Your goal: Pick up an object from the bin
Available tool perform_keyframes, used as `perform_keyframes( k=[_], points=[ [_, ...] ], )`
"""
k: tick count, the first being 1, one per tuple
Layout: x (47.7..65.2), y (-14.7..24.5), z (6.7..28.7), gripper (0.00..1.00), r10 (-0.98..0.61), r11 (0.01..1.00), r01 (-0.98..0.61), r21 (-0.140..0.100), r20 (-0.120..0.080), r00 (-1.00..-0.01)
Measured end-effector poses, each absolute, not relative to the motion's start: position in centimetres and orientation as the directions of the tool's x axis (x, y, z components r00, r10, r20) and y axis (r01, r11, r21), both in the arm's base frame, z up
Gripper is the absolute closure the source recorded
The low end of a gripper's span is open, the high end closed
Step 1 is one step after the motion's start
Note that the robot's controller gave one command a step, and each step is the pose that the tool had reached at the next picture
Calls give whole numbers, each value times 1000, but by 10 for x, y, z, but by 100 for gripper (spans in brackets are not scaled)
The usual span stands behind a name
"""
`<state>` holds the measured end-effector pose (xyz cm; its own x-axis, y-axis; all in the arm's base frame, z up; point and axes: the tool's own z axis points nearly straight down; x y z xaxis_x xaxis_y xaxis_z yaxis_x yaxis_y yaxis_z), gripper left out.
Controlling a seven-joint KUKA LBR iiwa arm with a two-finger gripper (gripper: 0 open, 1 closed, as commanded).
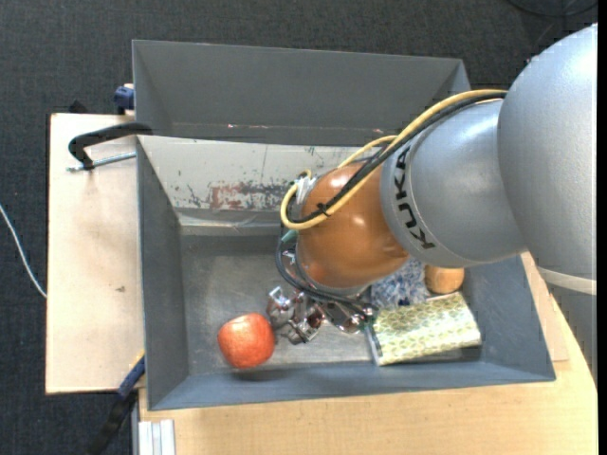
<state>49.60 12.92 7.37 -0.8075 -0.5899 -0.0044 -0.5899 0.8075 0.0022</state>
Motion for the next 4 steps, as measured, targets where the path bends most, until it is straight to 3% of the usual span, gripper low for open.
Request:
perform_keyframes(
  k=[2,3,4],
  points=[
    [504,116,143,100,-570,822,-570,0,-4,-822],
    [503,117,157,100,-572,821,-572,-2,-8,-820],
    [514,122,180,100,-587,809,-587,0,-5,-809]
  ],
)
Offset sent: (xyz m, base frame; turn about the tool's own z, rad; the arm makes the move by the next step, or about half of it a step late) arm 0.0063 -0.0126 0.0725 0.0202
